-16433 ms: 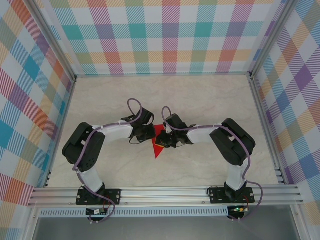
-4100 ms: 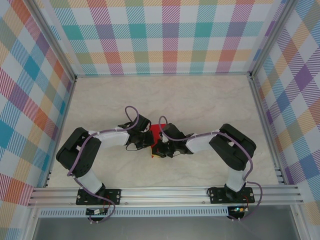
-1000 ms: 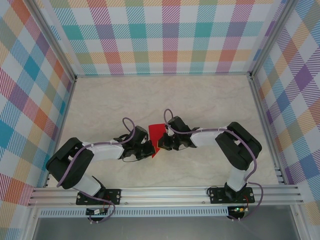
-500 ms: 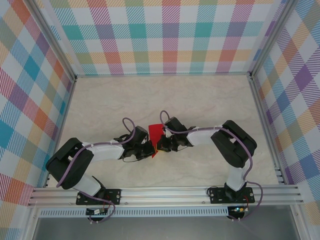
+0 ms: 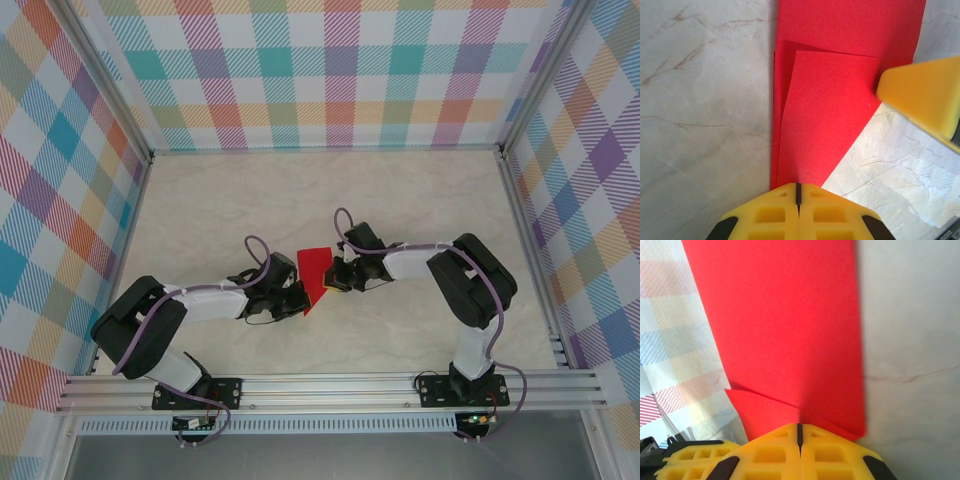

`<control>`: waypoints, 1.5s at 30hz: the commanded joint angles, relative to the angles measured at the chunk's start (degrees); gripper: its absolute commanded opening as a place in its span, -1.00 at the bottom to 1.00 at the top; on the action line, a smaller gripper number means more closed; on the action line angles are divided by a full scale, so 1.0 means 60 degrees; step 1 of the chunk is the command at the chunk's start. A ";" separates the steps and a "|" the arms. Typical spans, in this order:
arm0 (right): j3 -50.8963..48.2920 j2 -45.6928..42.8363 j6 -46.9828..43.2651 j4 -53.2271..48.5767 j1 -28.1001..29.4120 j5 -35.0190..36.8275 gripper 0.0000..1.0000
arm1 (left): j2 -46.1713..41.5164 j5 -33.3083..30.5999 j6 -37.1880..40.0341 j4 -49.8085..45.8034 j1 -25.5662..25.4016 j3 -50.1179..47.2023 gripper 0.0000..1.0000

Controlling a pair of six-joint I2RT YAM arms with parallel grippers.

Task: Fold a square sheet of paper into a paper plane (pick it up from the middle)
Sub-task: Third fold the triangle at the center of the table.

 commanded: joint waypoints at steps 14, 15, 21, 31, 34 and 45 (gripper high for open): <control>-0.0211 -0.1392 -0.0537 -0.0624 -0.0524 0.0943 -0.96 | 0.0074 -0.0633 0.0015 -0.1730 -0.0070 -0.0374 -1.00; -0.0289 -0.1451 -0.0493 -0.0566 -0.0385 0.0825 -0.96 | 0.0078 -0.0631 0.0028 -0.1730 -0.0070 -0.0359 -1.00; -0.0407 -0.1229 -0.0045 -0.0012 0.0462 0.0133 -0.96 | 0.0078 -0.0635 0.0044 -0.1745 -0.0062 -0.0270 -1.00; 0.0387 -0.0063 0.0132 -0.0071 0.0844 -0.0016 -0.97 | -0.0024 -0.0618 0.0093 -0.1774 -0.0059 -0.0211 -1.00; 0.0588 0.0132 0.0154 -0.0620 0.0839 0.0384 -0.97 | -0.0081 -0.0570 0.0146 -0.1775 -0.0068 -0.0158 -1.00; 0.0962 0.0521 0.0244 -0.2016 0.0814 0.0939 -0.98 | -0.0946 -0.0164 0.0436 -0.0605 -0.0058 0.0200 -0.89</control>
